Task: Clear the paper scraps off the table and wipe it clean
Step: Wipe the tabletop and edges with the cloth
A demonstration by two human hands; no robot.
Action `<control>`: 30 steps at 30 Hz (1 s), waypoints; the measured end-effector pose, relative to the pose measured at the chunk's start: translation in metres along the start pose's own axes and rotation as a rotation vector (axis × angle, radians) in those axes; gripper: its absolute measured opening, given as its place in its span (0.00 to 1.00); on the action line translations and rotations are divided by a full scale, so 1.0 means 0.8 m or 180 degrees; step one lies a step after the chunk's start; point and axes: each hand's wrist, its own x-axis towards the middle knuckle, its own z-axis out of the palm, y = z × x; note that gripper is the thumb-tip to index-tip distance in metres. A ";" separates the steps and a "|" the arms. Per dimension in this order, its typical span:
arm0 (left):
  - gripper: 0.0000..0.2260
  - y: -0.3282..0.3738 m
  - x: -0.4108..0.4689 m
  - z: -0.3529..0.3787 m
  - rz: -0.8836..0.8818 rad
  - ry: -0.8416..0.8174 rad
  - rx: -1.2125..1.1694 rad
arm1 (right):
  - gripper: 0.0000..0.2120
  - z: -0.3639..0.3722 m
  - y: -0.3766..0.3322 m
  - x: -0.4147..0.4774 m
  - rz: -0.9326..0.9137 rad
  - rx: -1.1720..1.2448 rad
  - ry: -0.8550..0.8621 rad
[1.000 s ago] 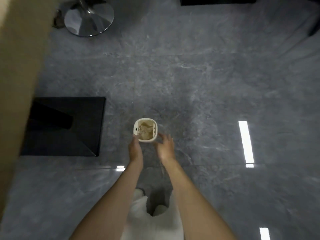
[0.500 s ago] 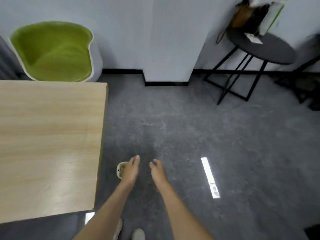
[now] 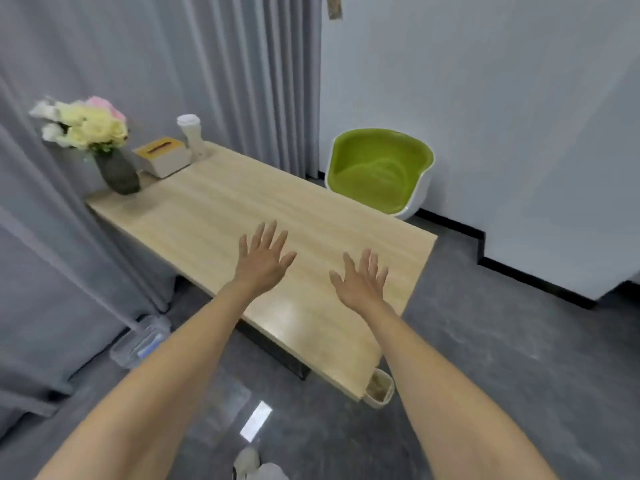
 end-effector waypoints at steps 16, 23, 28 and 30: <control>0.27 -0.343 -0.051 -0.003 -0.0927 -0.0285 0.0089 | 0.28 0.166 -0.233 0.059 -0.0222 -0.0493 -0.0532; 0.28 -0.253 0.002 0.085 -0.0062 -0.0890 -0.0048 | 0.28 0.211 -0.110 0.032 0.1316 0.0134 -0.0533; 0.28 -0.148 0.006 0.168 0.0647 -0.1427 -0.0003 | 0.23 0.246 -0.045 0.014 0.1748 0.0427 -0.0200; 0.28 -0.123 0.008 0.192 0.0840 -0.1525 0.0002 | 0.19 0.253 -0.028 0.021 0.1786 0.0432 0.0074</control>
